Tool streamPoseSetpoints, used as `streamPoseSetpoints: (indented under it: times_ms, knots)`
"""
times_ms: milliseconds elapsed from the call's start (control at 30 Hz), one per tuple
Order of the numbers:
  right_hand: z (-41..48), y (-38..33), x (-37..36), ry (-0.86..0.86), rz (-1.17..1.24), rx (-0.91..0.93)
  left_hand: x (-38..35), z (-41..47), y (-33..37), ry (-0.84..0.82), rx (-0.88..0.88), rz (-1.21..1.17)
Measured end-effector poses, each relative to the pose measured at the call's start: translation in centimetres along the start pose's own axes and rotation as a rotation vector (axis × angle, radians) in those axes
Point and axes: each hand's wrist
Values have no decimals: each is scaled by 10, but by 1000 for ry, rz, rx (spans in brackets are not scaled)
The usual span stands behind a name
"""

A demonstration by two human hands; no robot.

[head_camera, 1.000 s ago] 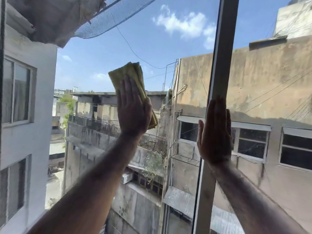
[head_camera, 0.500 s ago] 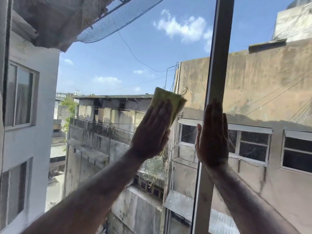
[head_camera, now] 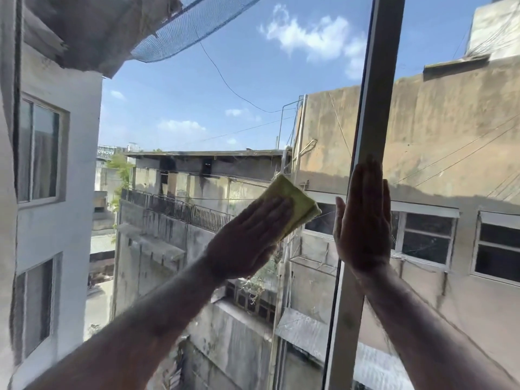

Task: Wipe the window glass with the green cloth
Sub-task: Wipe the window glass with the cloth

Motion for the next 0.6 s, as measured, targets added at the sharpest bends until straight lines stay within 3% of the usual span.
streamPoseSetpoints:
  times_ms: [33, 67, 100, 200, 233, 267, 300, 400, 433, 467, 500, 600]
  knots:
    - [0, 0, 0, 2, 1, -2, 3, -13, -14, -28, -69, 30]
    - [-1, 0, 0, 4, 4, -6, 5, -24, -27, -15, 1, 43]
    - [-1, 0, 0, 4, 11, -8, 8, -33, -41, 36, 193, 53]
    - [-1, -1, 0, 5, 7, -8, 17, -38, -60, 266, 1044, 29]
    - [-1, 0, 0, 0, -2, -11, 15, -28, -52, 311, 1184, 12]
    - [-1, 0, 1, -10, -7, -9, 12, -19, -41, 322, 1199, 3]
    - [0, -1, 1, -19, -9, -5, 8, -15, -29, 288, 1092, 10]
    - [0, -1, 3, -21, 0, 4, -2, -45, -18, 67, 356, -26]
    - [1, -1, 2, -17, 4, 0, 2, -60, -34, 18, 188, 0]
    - [1, -2, 2, -14, 4, -5, 9, -71, -52, 3, 158, 36]
    - [1, -2, 1, -12, 1, -6, 14, -77, -68, 29, 277, 69]
    - [1, -1, 1, -5, -9, 1, 30, -58, -96, 239, 1095, 46]
Point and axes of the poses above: each hand's wrist, its own z-axis towards the middle knuckle, its own x-axis out of the back of the hand, y = z × x, and after that the axes turned 5 degrees about y, right-handed
